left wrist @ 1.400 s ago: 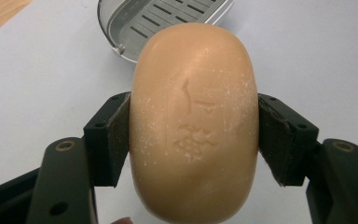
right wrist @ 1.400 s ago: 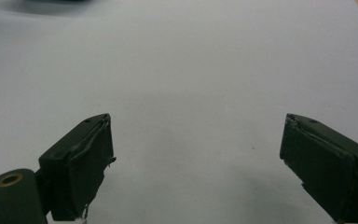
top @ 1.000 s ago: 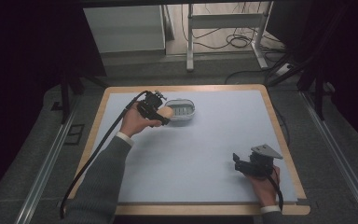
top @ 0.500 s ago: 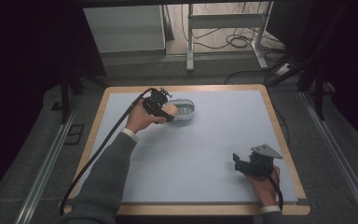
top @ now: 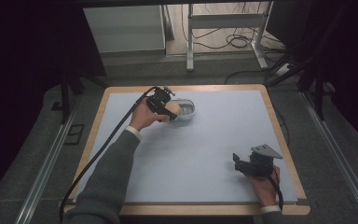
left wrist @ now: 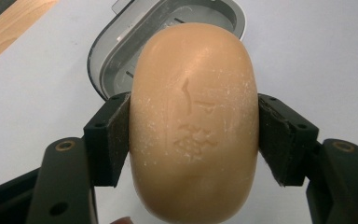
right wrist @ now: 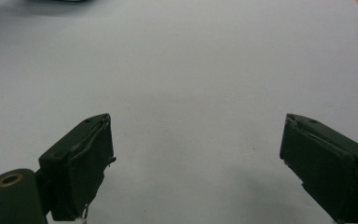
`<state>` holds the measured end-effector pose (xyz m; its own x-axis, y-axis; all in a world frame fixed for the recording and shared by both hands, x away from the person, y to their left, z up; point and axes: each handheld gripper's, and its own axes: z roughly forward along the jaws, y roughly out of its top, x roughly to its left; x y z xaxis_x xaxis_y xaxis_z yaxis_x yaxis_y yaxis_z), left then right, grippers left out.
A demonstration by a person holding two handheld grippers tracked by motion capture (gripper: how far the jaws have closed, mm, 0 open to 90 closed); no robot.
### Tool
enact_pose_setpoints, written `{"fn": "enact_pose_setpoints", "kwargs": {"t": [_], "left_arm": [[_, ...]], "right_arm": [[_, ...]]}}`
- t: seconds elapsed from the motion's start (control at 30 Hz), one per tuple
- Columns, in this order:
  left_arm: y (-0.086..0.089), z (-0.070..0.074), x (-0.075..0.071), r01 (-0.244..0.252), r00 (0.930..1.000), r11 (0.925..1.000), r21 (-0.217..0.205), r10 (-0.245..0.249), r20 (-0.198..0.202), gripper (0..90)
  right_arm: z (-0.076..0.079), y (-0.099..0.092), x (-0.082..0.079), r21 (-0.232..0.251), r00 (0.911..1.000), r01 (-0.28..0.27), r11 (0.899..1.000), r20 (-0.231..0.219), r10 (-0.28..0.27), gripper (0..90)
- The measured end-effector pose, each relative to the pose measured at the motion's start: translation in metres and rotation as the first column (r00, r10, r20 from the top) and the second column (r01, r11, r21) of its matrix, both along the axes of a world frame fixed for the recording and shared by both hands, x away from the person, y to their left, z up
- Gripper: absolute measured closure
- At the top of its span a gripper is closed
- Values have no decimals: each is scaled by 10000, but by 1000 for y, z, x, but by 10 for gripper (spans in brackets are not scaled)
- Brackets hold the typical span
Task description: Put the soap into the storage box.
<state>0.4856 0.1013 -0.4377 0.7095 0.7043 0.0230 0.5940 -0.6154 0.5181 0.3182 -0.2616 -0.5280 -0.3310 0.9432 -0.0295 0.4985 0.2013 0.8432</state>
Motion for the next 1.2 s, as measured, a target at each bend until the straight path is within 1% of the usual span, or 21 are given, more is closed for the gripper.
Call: {"fn": "enact_pose_setpoints", "kwargs": {"t": [0.13, 0.17, 0.2, 0.27, 0.37, 0.47, 0.6, 0.67, 0.73, 0.77, 0.9, 0.97, 1.0, 1.03, 1.17, 1.2], "left_arm": [[-1, 0, 4, -35, 10000, 9999, -144, 34, -67, 326], [-1, 0, 5, -52, 10000, 9998, -192, 51, -33, 326], [-2, 0, 6, 1, 10000, 9999, -130, -2, -39, 326], [-2, 0, 8, -44, 10000, 9996, -291, 43, -44, 326], [-4, 0, 11, -50, 10000, 9999, -146, 49, -55, 326], [-5, -1, 16, -51, 10000, 9996, -295, 49, -87, 326], [-8, -2, 20, -4, 10000, 9998, -217, 2, -87, 326], [-9, -1, 22, -37, 10000, 9995, -306, 36, -34, 326], [-10, -1, 24, -40, 10000, 9995, -325, 38, -71, 326], [-10, -1, 25, 3, 10000, 9998, -209, -5, -67, 326], [-13, 0, 27, -11, 10000, 9994, -339, 9, -35, 326], [-15, 1, 30, 78, 10000, 9996, -255, -78, 17, 326], [-16, 1, 31, 64, 10000, 9993, -378, -63, 42, 326], [-17, 1, 32, 109, 9999, 9992, -391, -108, 29, 326], [-20, 1, 36, 190, 9998, 9998, -83, -189, 21, 326], [-21, 1, 38, 222, 9998, 9997, -103, -222, 14, 326]], "right_arm": [[0, 0, 0, -12, 10000, 2, 10000, 5, -2, 96], [0, 0, 0, -35, 10000, -6, 10000, 12, 6, 96], [0, 1, 0, -64, 10000, -17, 10000, 16, 17, 96], [0, 1, 0, -91, 10000, -12, 10000, 32, 12, 96], [0, 0, 0, -19, 10000, -9, 10000, 2, 9, 96], [0, 0, 0, -10, 10000, -11, 10000, -15, 11, 96], [0, 0, 0, 14, 10000, -6, 10000, 5, 6, 96], [0, 0, 0, 3, 10000, -14, 10000, 8, 14, 96], [0, 0, 0, -2, 10000, -16, 10000, -2, 16, 96], [0, 0, 0, 7, 10000, -11, 10000, -7, 11, 96], [0, 0, 0, -2, 10000, -3, 10000, -3, 3, 96], [0, 0, 0, -14, 10000, -3, 10000, -17, 3, 96], [0, 0, 0, -15, 10000, 1, 10000, -14, -1, 96], [0, 0, 0, -29, 10000, 13, 10000, 13, -13, 96], [0, 0, 0, -61, 10000, -16, 10000, 23, 16, 96], [0, 0, 0, -71, 10000, -14, 10000, 37, 15, 96]]}}
